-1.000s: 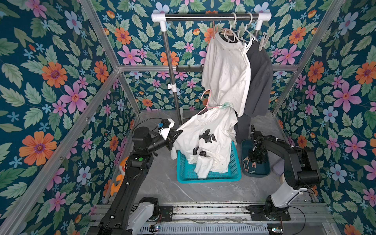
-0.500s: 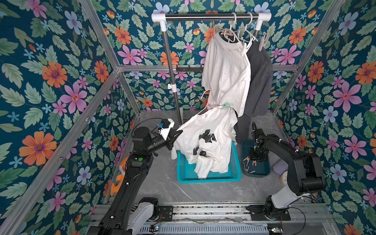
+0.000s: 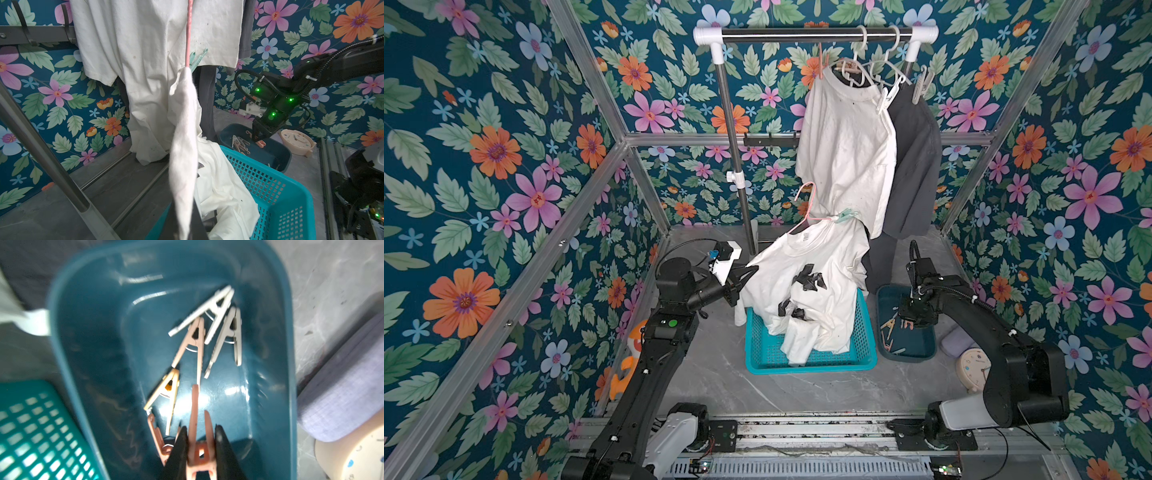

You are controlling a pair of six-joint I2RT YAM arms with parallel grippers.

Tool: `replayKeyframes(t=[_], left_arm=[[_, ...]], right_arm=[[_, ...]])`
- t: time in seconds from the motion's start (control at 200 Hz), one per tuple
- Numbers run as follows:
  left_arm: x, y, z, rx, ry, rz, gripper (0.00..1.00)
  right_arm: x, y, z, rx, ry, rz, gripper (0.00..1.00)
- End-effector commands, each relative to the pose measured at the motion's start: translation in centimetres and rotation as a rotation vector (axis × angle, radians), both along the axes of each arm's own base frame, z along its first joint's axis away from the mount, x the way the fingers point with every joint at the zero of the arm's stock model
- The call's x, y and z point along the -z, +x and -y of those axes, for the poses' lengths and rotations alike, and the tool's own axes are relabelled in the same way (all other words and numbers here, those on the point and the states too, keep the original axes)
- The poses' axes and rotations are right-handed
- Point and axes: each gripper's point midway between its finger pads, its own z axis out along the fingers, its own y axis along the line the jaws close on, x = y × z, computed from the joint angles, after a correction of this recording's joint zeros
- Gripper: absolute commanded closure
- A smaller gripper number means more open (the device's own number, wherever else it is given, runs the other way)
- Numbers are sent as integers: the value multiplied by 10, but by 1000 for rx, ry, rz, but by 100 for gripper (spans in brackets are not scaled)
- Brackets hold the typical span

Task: Use clothespins to secure the t-shirt on both sides of the hanger
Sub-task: Open the clothespin, then clamp the T-shirt on the hanger.

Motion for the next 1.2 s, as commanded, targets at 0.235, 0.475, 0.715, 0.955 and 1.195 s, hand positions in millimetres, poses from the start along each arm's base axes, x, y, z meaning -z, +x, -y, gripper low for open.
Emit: replayKeyframes(t=[0.235, 0.475, 0.715, 0.955, 1.195], left_arm=[[-14, 3, 10, 16, -14, 15, 100], [-11, 4, 23, 45, 0, -10, 100], [-11, 5, 36, 83, 18, -31, 100], [-15, 8, 45, 123, 27, -34, 100], [-17, 11, 53, 179, 38, -32, 100]], right_arm=[[-75, 36, -16, -89, 48, 307, 100], [-145, 38, -55, -273, 108, 544, 100], [-227, 17, -122, -574, 231, 786, 100], [-292, -6, -181, -852, 418, 969, 100], [-335, -16, -226, -1063, 482, 1074, 100]])
